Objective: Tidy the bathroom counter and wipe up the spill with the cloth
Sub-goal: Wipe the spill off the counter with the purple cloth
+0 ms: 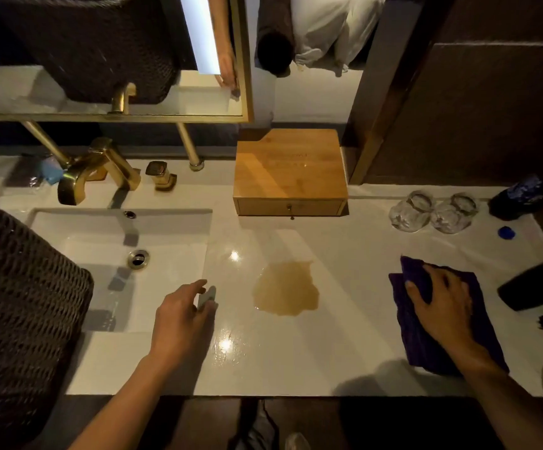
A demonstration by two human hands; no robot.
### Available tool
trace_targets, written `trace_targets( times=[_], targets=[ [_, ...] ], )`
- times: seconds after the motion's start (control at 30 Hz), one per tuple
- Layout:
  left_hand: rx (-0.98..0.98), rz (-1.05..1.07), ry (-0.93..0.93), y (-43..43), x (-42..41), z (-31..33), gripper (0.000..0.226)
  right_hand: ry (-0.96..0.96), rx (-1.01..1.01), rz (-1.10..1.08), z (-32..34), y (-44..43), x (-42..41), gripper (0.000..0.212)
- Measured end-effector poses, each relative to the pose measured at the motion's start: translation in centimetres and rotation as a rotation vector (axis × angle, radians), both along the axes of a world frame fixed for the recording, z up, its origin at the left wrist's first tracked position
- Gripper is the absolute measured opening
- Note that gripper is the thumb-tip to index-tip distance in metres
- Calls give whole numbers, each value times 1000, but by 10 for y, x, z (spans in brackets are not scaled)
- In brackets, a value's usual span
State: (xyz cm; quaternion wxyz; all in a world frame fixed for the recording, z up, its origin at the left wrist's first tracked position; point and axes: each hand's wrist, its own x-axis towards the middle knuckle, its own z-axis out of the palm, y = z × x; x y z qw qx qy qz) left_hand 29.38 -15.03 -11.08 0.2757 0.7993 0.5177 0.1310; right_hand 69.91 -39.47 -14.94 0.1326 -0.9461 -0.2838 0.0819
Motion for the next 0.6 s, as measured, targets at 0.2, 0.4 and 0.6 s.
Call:
trace_targets(
  times=[0.2,0.4,0.6],
  targets=[
    [43,-145,354,-65,-24,-36,65,-33,-212,101,-26,-30,-4,87],
    [104,-122,457,-73,-26,-60,63,-21,-223,-6,-24,-30,-13,76],
    [143,-116,482,-72,-25,-63,62,-8,-236,11,-30,-21,-14,76]
  ],
)
